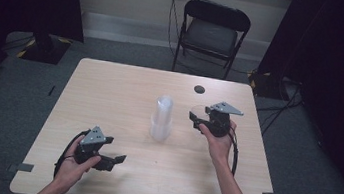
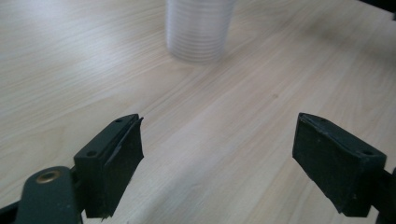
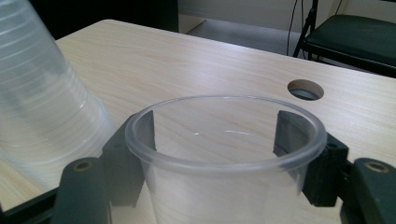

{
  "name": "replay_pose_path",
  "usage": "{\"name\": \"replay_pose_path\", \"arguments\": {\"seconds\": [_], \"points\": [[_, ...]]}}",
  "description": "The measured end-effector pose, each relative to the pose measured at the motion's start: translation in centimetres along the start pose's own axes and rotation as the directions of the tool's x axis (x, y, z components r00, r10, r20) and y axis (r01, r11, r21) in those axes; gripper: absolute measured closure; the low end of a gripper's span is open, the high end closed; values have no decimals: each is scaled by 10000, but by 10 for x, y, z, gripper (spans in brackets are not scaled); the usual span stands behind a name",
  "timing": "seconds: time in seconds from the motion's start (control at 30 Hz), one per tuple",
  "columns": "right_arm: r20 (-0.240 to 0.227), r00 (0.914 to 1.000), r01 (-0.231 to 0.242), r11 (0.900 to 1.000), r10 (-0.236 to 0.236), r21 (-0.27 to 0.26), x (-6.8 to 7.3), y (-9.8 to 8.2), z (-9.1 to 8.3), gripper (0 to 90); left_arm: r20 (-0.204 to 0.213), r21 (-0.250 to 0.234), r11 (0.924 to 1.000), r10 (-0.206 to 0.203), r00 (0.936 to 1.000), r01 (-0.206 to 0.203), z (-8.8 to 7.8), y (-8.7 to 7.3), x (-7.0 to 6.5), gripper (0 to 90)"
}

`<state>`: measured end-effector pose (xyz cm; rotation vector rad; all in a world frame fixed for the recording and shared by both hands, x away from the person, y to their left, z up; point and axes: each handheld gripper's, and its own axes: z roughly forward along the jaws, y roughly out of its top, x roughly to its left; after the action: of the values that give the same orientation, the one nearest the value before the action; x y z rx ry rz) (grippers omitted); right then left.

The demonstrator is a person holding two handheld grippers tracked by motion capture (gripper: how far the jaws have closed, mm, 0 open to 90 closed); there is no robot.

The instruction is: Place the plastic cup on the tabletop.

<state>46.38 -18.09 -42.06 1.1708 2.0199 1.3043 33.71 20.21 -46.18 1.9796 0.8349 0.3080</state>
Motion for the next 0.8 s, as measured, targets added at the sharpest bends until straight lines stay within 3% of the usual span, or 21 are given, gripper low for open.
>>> {"name": "replay_pose_path", "arguments": {"seconds": [0.43,0.7,0.8], "points": [[157,9996,-243,9995,240,177,-3,-5,33,285,273,173,9998,6,9996,-11,4,0,-3,158],[47,9981,-617,9977,616,277,-3,-13,50,281,188,196,9998,78,9998,-82,3,0,-3,158],[186,9983,-553,9981,548,282,0,-15,55,280,-39,186,9995,252,9997,-251,2,0,-4,159]]}}
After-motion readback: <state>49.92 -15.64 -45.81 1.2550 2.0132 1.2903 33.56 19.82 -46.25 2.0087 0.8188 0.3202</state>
